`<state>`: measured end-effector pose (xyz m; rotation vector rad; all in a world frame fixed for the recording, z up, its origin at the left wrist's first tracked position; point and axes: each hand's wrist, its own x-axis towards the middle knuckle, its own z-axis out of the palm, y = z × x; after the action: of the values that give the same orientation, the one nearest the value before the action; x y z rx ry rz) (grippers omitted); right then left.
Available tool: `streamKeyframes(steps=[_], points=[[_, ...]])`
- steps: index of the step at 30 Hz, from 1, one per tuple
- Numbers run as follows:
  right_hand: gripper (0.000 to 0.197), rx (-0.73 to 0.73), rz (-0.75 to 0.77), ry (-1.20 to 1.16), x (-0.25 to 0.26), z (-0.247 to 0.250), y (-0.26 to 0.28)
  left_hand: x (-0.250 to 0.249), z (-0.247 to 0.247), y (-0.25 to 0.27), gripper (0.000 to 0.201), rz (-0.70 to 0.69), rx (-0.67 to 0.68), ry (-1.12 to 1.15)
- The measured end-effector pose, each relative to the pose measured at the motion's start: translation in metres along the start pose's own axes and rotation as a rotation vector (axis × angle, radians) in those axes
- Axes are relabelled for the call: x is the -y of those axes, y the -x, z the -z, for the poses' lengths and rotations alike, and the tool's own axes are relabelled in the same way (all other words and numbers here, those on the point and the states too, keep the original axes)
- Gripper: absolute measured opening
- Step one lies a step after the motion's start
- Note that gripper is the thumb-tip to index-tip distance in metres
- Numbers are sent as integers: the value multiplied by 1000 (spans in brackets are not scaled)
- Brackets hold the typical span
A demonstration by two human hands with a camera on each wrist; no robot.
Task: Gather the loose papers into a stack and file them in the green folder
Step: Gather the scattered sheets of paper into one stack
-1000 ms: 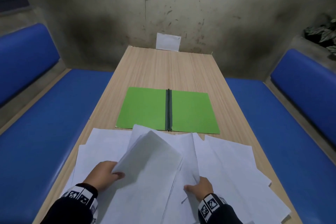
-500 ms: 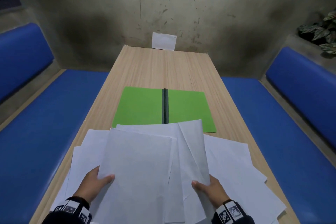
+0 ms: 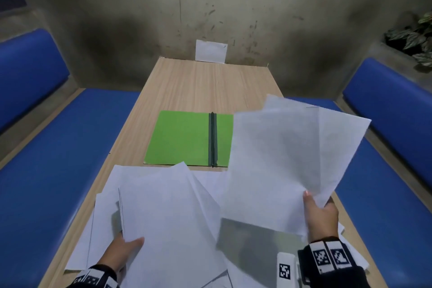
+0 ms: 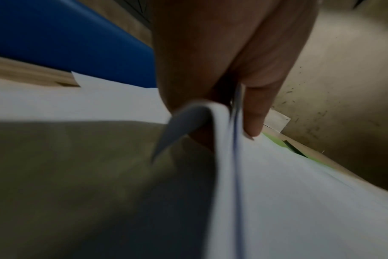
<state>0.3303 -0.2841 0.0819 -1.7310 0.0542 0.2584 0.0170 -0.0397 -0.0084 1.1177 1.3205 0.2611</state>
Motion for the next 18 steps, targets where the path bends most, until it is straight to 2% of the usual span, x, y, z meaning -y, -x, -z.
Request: streamKeyframes(steps=[3, 6, 7, 9, 11, 13, 15, 18], points=[[37, 121, -24, -4, 0, -19, 9, 0, -5, 0, 49, 8, 25, -13], [31, 308, -96, 156, -19, -46, 32, 2, -12, 4, 51, 3, 50, 23], [30, 366, -145, 223, -33, -57, 37, 5, -13, 0, 60, 6, 44, 39], [47, 474, -288, 357, -59, -73, 46, 6, -16, -2, 77, 28, 65, 71], [57, 562, -365, 432, -80, -84, 53, 1, -21, 1, 71, 73, 112, 158], [49, 578, -349, 479, -89, -89, 58, 1, -22, 1, 72, 66, 181, 165], [34, 541, -310, 485, -91, -88, 59, 3, -22, 4, 79, -11, 236, 70], [35, 522, -338, 442, -90, -86, 56, 10, -24, 0, 73, -60, 181, -92]])
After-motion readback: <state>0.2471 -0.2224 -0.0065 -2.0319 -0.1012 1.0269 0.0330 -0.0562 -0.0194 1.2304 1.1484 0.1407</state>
